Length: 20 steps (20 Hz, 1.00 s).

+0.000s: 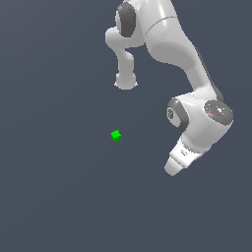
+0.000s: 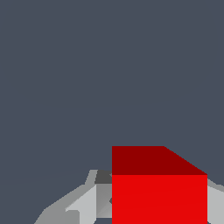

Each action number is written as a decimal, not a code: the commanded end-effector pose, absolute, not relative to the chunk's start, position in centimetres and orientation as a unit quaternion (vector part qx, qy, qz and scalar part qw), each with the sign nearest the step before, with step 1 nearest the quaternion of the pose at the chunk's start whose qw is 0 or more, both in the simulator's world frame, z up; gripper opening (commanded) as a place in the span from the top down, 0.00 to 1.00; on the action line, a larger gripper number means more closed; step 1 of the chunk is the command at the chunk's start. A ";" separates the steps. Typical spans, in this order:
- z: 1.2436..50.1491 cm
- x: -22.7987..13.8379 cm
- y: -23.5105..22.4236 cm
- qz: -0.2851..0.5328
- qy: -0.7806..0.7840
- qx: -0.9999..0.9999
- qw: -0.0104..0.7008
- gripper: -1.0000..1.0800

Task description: Stack the red cube on top of the green cube.

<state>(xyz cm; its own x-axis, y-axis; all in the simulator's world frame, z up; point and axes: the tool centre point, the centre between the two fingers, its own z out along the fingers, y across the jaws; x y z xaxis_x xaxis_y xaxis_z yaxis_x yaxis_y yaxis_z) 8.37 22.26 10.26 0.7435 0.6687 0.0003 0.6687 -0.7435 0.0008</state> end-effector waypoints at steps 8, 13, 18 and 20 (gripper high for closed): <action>12.0 8.5 22.3 0.000 0.358 0.934 0.000 1.00; 11.9 8.3 22.0 0.000 0.358 0.934 0.000 1.00; 11.7 7.7 21.2 0.000 0.358 0.934 0.000 1.00; 11.6 7.4 20.7 0.000 0.358 0.934 0.000 1.00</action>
